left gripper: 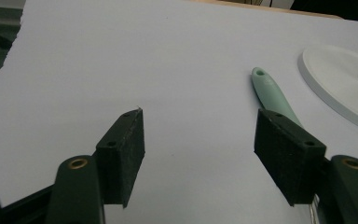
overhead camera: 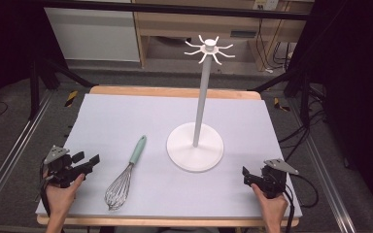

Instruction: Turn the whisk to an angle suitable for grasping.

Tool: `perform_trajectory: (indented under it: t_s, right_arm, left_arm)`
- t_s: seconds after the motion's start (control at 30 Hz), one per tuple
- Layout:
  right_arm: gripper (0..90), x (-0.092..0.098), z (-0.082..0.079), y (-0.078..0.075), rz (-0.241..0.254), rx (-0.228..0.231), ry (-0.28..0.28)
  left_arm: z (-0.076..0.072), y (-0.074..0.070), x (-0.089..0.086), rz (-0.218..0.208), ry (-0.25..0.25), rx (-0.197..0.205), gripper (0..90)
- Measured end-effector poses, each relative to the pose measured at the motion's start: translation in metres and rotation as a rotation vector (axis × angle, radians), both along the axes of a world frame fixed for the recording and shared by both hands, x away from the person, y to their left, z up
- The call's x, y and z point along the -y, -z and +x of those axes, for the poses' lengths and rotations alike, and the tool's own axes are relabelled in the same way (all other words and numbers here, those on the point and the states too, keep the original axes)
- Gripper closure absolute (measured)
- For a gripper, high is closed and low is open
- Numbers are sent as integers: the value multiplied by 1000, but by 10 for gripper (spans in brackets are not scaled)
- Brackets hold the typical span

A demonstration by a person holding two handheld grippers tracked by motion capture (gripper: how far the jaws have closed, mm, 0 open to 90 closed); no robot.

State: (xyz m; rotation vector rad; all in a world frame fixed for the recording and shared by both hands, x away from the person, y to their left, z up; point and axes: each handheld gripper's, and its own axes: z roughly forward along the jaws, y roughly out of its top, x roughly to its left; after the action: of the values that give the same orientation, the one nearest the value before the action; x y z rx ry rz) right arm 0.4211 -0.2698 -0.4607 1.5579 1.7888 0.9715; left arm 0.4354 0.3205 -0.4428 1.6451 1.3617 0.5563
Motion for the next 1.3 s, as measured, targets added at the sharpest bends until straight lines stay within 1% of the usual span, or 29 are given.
perform_trajectory:
  t_s: [0.1,0.17,0.27,0.33,0.4,0.53,0.7,0.87,0.97,1.07,1.13,1.3]
  right_arm:
    - [102,-1,0,0,-9,-1,-1]
    - [102,-4,1,0,-26,-5,-9]
    - [102,-5,0,0,-29,-6,-17]
    - [102,-6,-2,0,-30,-11,-18]
    - [102,-5,-3,0,-35,-11,-20]
    - [102,-5,-6,0,-32,-9,-26]
    - [102,-7,-6,0,-27,-17,-38]
    - [102,-9,-6,1,-38,-23,-48]
    - [102,-10,-6,1,-37,-27,-49]
    - [102,-9,-6,1,-38,-22,-47]
    - [102,-9,-6,1,-33,-32,-45]
    - [102,-12,-6,2,-38,-33,-56]
  left_arm:
    - [-1,-3,3,-5,7,0,345]
    - [-1,-5,5,-3,15,1,358]
    - [-2,-7,8,0,27,-1,365]
    - [-2,-9,11,3,44,-6,365]
    - [-2,-11,15,13,58,-7,365]
    - [-2,-18,21,17,83,1,365]
    - [-2,-22,27,22,96,9,365]
    - [-2,-28,32,27,117,12,363]
    - [-2,-31,34,30,124,12,363]
    - [0,-33,37,50,133,6,363]
    - [3,-36,37,50,132,7,363]
    - [7,-42,39,55,138,8,360]
